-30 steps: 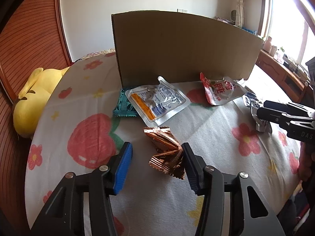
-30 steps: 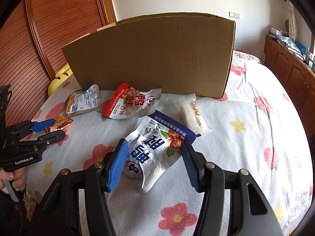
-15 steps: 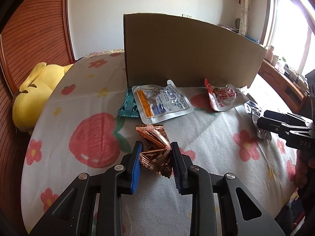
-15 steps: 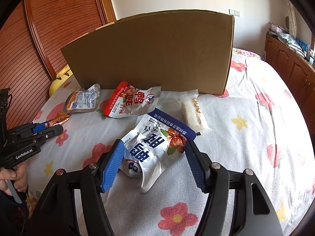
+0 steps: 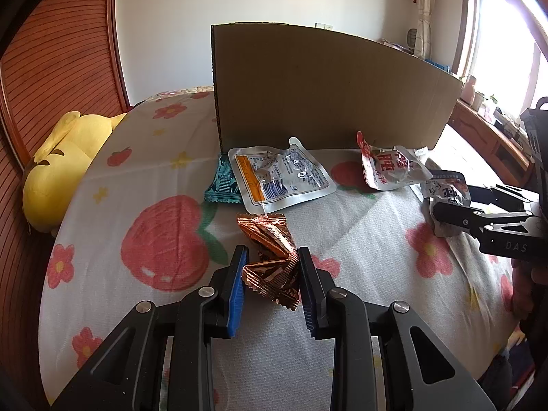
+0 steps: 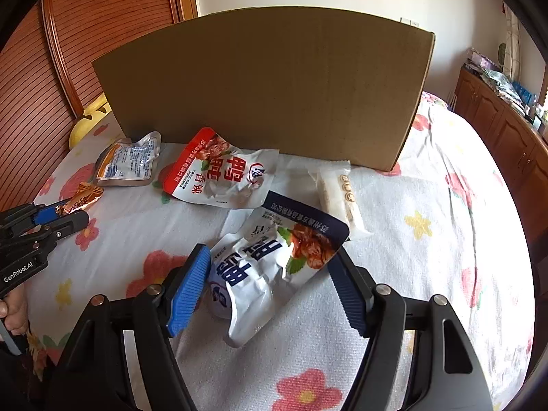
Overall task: Organize snacks
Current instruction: 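Close the right tool on the duck-neck pouch while the left tool grasps the copper candy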
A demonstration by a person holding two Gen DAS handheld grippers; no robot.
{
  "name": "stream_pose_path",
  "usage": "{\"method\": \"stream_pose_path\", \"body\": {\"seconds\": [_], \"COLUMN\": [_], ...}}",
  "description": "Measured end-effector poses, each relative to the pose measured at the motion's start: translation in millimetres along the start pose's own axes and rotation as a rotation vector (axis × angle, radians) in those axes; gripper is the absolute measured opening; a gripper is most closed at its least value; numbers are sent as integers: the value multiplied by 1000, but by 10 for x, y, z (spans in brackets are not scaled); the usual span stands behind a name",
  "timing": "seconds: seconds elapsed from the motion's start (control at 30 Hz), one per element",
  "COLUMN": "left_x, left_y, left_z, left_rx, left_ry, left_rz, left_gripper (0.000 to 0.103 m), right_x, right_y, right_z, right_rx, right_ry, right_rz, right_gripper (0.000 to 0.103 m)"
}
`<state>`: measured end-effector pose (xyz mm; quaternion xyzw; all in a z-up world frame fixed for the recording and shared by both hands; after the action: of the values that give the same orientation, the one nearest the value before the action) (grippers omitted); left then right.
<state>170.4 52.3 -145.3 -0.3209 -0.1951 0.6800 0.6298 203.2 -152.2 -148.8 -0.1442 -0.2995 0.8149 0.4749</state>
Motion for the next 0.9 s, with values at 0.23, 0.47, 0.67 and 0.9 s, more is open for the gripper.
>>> {"method": "stream_pose_path", "body": {"seconds": [0.23, 0.47, 0.67, 0.9], "left_x": [-24, 9, 49, -21], "left_y": [15, 28, 15, 40], "left_z": [10, 48, 147, 276], "left_rx": [-6, -1, -3, -22], "left_ry": [-14, -27, -25, -10], "left_rz": [-12, -20, -18, -22], "left_gripper": [29, 29, 29, 29], "right_x": [22, 55, 52, 52], "right_y": [22, 42, 56, 84], "right_z": [10, 31, 58, 111], "right_rx": [-12, -23, -23, -17], "right_ry": [6, 11, 14, 11], "right_rz": [7, 17, 14, 22], "right_gripper": [70, 58, 50, 47]}}
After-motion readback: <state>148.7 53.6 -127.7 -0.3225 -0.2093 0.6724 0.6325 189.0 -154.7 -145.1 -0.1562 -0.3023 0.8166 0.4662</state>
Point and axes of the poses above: each gripper's, at about its wrist camera, not at the fingertips, and z roughly against the way its jaws point, x to its left, y to its underside, the point moved 2 cm from there along -z, roughly the way its jaws point, and after that the axes turned 11 degrees about z, right-handed, at the moved point
